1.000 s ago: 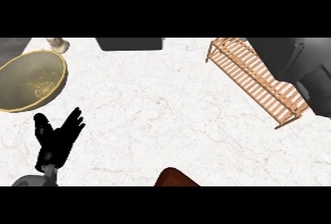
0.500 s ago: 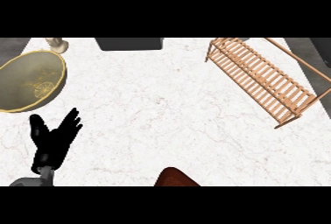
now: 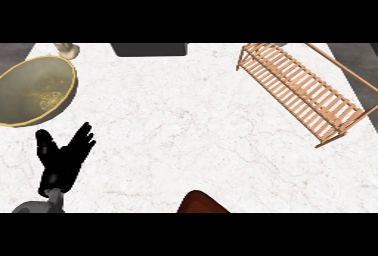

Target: Pick the eggplant from the tray and place it in the tiered shelf

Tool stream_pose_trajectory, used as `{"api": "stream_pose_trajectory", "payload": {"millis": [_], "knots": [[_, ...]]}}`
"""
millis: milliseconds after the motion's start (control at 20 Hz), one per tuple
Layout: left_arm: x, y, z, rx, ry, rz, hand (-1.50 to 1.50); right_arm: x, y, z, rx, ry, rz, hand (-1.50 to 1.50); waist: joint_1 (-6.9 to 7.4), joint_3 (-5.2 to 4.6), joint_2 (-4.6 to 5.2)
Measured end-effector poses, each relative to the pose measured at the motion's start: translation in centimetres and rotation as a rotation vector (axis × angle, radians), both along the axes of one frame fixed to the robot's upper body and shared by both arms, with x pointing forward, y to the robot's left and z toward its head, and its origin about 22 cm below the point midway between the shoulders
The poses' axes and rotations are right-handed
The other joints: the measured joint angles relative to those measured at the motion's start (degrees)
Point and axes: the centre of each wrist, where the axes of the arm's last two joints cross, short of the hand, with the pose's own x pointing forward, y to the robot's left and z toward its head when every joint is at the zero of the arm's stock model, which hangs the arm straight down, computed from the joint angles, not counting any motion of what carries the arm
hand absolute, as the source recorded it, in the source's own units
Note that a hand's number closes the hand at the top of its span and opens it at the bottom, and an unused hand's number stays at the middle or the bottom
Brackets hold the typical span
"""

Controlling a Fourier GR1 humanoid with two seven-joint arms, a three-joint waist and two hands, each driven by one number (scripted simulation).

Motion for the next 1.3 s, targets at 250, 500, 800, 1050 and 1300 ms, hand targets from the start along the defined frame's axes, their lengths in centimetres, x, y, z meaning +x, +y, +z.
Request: {"api": "stream_pose_trajectory", "payload": {"millis": [250, 500, 800, 1050, 1300], "knots": [[-0.3, 0.1, -0.1, 0.002, -0.005, -0.01, 0.0, -0.2, -2.8, -0.9, -0.01, 0.009, -0.02, 1.5, 0.49, -0.01, 0.15], [0.1, 0.1, 0.0, -0.007, -0.006, -0.018, 0.0, -0.4, -4.9, -2.2, -0.024, 0.016, -0.036, 1.5, 0.77, -0.02, 0.31], [-0.1, -0.3, 0.2, -0.007, -0.008, -0.031, 0.0, -0.8, -5.6, -2.4, -0.025, 0.002, -0.016, 1.5, 1.21, 0.0, 0.41], [0.5, 0.2, 0.0, -0.001, -0.006, -0.026, 0.0, -1.1, -6.2, -2.4, -0.031, 0.005, -0.012, 1.5, 1.3, -0.04, 0.5], [0.4, 0.2, 0.1, -0.005, -0.005, -0.021, 0.0, -1.4, -6.8, -2.1, -0.026, 0.005, -0.016, -1.5, 1.15, -0.03, 0.42]]}}
